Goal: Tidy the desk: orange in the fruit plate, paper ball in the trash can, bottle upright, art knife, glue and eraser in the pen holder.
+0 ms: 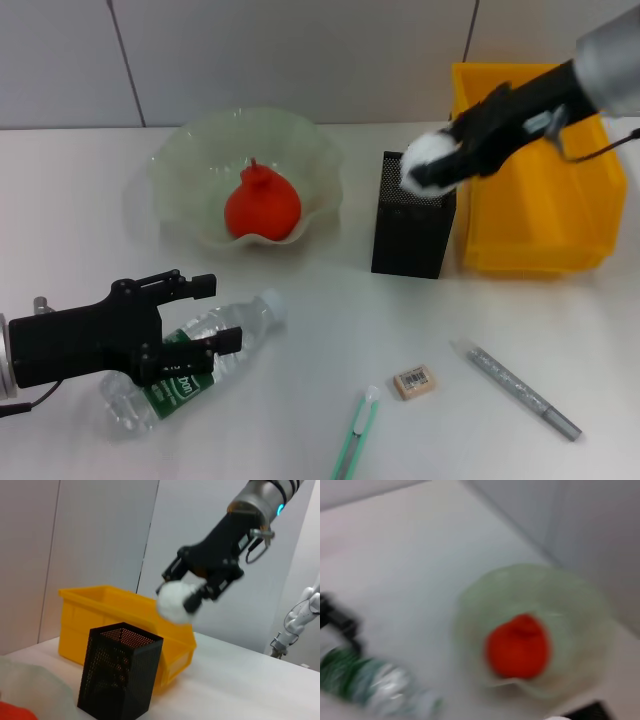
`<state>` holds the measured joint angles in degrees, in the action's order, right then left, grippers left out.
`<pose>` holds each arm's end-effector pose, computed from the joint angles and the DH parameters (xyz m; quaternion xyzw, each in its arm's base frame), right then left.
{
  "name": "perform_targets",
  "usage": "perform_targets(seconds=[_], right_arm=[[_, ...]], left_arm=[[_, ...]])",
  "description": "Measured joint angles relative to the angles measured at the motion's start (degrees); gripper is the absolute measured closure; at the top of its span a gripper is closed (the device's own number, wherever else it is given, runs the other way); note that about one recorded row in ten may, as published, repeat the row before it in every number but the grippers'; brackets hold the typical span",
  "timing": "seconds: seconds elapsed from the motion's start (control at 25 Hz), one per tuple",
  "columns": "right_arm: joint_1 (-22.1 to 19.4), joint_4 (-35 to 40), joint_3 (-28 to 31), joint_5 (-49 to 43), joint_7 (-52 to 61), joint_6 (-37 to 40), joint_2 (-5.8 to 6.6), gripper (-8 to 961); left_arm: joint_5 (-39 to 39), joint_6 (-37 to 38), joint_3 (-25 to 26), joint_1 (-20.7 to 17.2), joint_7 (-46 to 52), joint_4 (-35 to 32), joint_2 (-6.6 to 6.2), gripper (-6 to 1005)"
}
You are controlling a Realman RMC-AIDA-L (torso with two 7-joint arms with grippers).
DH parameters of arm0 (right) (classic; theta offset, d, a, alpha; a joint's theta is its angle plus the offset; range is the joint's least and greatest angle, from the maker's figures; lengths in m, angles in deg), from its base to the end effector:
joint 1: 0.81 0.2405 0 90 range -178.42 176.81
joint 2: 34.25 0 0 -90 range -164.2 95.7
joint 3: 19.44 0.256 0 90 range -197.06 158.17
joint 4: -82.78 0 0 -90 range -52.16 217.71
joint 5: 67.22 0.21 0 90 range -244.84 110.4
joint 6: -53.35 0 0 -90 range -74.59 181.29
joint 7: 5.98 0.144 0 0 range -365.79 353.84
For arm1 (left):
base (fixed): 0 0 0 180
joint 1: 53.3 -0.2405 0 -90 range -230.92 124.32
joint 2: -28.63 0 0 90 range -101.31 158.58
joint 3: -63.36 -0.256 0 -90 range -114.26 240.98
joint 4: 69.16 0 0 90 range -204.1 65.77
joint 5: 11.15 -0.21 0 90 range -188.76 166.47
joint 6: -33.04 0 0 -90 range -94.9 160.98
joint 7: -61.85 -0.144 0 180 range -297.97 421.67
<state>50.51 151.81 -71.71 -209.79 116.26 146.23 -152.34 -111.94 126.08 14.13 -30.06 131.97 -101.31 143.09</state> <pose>0.1129 0.4145 0.0547 -0.9684 0.1825 -0.0261 0.1678 -0.2880 0.2940 0.0107 -0.9325 -0.1876 -0.2825 0.1239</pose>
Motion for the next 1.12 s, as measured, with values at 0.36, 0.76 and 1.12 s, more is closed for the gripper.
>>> perform_targets(seconds=[0.36,0.76,1.12], right_arm=[[-1.5,-0.7,8.8,-5.2,4.7,-9.4,1.76,347],[-3.4,-7.6,8.4,-7.7,5.2,-21.4,1.58,317],[-5.3,-7.5,8.3,-6.8,4.8,-25.3,0.40,232]], left_arm=[[0.1,-0.2,0.7,0.1,0.2,0.0,0.00,237],[0.1,-0.1,1.3,0.5,0.3,-0.3,0.01,241],[0.1,-0.1,1.4,0.6,0.3,0.1,-0.03,245]])
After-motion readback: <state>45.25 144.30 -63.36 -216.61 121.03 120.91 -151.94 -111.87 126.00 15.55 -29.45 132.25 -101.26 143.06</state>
